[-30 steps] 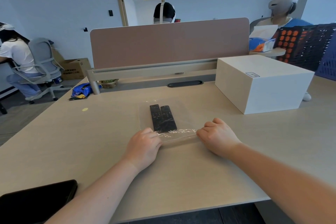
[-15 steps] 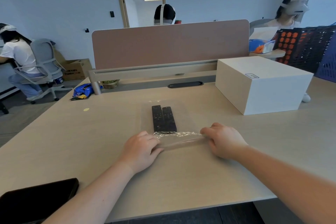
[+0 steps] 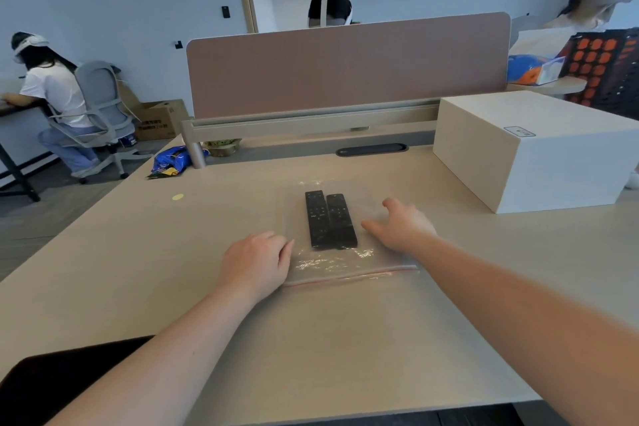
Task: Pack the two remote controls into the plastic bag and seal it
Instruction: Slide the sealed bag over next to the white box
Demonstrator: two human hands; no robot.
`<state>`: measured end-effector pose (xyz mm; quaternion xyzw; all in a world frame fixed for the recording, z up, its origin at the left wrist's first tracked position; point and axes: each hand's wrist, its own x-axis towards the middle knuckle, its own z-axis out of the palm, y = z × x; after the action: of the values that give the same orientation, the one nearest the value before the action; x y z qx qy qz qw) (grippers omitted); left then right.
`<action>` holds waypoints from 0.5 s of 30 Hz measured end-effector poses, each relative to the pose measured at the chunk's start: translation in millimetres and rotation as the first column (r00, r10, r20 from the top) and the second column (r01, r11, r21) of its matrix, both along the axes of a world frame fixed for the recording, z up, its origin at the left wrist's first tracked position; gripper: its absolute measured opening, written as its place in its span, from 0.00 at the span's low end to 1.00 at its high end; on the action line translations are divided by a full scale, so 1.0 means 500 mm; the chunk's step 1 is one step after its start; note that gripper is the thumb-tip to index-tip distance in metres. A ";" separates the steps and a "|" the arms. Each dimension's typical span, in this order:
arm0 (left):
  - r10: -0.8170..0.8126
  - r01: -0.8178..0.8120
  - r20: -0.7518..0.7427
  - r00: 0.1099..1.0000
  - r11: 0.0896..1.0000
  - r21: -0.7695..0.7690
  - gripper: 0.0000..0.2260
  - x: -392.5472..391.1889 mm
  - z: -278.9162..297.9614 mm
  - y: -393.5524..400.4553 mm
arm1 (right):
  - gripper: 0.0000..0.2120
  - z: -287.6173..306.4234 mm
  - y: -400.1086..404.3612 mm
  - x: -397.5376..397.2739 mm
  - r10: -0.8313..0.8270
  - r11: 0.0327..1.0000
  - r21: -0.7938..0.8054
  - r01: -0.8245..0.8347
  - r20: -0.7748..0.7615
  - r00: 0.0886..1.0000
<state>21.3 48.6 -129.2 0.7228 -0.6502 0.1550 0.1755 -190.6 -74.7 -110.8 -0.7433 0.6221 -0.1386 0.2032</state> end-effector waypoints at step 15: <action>0.166 -0.162 -0.155 0.974 0.986 0.035 0.11 -0.018 -0.032 -0.132 | 0.22 -0.031 -0.100 -0.052 -0.071 0.985 -0.155 0.077 0.046 0.996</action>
<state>12.1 -17.6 -145.3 0.7859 -0.5740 0.1042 0.2049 -216.8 -124.6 -126.1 -0.7304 0.6322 -0.2095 0.1514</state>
